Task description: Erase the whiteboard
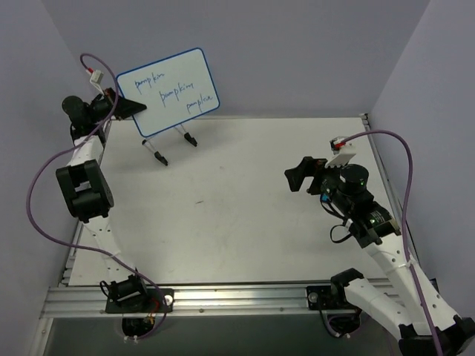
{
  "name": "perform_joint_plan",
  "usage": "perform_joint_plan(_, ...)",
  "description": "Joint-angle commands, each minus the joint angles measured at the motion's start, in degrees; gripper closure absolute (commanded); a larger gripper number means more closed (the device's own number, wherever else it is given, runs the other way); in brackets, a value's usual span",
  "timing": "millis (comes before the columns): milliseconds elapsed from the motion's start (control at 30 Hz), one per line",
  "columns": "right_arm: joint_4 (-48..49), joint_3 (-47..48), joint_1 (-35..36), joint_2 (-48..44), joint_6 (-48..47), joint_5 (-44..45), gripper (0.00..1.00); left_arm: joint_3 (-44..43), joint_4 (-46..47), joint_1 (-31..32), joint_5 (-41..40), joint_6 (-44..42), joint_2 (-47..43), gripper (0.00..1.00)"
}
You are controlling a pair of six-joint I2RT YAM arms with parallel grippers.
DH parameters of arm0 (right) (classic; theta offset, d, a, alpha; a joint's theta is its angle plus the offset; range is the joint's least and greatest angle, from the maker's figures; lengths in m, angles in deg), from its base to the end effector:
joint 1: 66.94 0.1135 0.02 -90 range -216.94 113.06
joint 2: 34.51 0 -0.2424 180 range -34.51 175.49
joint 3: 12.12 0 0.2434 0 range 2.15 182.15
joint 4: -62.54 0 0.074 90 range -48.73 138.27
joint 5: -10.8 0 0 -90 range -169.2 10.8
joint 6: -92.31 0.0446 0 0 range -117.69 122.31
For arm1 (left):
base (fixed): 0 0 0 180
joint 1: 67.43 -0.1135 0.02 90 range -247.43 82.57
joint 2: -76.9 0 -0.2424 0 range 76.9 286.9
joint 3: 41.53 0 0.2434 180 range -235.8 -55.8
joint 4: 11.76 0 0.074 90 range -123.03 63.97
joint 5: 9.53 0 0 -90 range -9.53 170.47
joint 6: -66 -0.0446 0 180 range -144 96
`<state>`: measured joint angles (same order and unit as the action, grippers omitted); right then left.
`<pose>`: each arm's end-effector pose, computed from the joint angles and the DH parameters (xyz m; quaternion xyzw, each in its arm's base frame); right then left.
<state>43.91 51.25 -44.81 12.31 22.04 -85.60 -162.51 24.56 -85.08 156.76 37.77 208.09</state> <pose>0.1887 0.0821 0.3553 -0.0538 0.7177 0.2851 0.6330 0.4850 0.1088 0.2900 0.1373 0.6550 -0.5535 0.4958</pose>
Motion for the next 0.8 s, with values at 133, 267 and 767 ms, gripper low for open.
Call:
perform_joint_plan(133,-2.7,2.7,0.3,1.6,2.4,11.0,0.00,-4.5,-50.1,7.7,-19.2,-36.3,-27.6,0.98)
perform_joint_plan(267,-7.7,5.7,0.3,0.6,2.8,18.1,0.00,-1.8,-60.3,14.0,-29.1,-35.7,-36.4,0.98)
perform_joint_plan(767,-20.9,10.0,-8.0,8.3,-0.6,20.7,0.01,45.4,-74.0,31.6,-51.0,-34.9,-70.6,0.98)
